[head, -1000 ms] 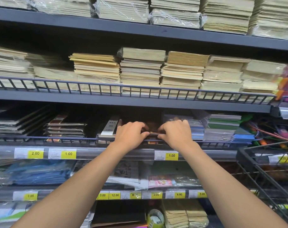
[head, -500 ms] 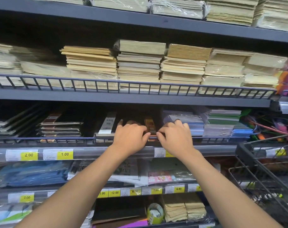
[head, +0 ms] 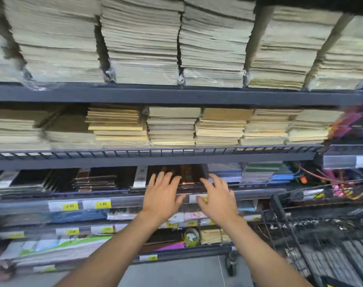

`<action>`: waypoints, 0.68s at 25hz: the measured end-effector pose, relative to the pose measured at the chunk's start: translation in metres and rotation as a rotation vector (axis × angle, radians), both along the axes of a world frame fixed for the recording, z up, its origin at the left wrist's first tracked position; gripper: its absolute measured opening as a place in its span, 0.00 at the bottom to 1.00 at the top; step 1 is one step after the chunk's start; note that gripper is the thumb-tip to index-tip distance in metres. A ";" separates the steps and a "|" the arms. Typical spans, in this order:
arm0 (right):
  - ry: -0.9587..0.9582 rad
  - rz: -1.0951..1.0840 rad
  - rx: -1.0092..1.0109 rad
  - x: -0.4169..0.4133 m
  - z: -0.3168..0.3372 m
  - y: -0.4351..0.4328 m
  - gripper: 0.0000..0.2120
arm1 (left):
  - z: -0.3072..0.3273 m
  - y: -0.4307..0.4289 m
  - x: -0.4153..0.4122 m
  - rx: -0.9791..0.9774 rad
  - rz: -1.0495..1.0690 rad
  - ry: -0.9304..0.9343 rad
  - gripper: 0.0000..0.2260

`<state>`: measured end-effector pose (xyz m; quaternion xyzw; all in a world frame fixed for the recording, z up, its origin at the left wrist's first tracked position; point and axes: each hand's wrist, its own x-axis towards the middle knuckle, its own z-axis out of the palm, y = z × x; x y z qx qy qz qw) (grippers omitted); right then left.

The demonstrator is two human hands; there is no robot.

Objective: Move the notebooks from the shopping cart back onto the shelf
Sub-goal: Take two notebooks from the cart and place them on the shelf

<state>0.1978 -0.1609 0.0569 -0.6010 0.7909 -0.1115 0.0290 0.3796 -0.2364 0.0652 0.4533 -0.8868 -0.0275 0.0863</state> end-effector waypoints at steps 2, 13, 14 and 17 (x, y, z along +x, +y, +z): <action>-0.055 -0.004 0.090 -0.003 0.029 0.023 0.31 | 0.027 0.019 0.004 0.098 0.008 -0.049 0.30; -0.082 -0.064 0.090 -0.057 0.222 0.173 0.34 | 0.224 0.149 -0.041 0.146 -0.137 -0.053 0.32; -0.070 -0.081 0.073 -0.067 0.234 0.184 0.33 | 0.234 0.157 -0.051 0.142 -0.163 -0.047 0.32; -0.061 -0.151 0.054 -0.099 0.262 0.216 0.32 | 0.250 0.175 -0.089 0.141 -0.249 -0.037 0.32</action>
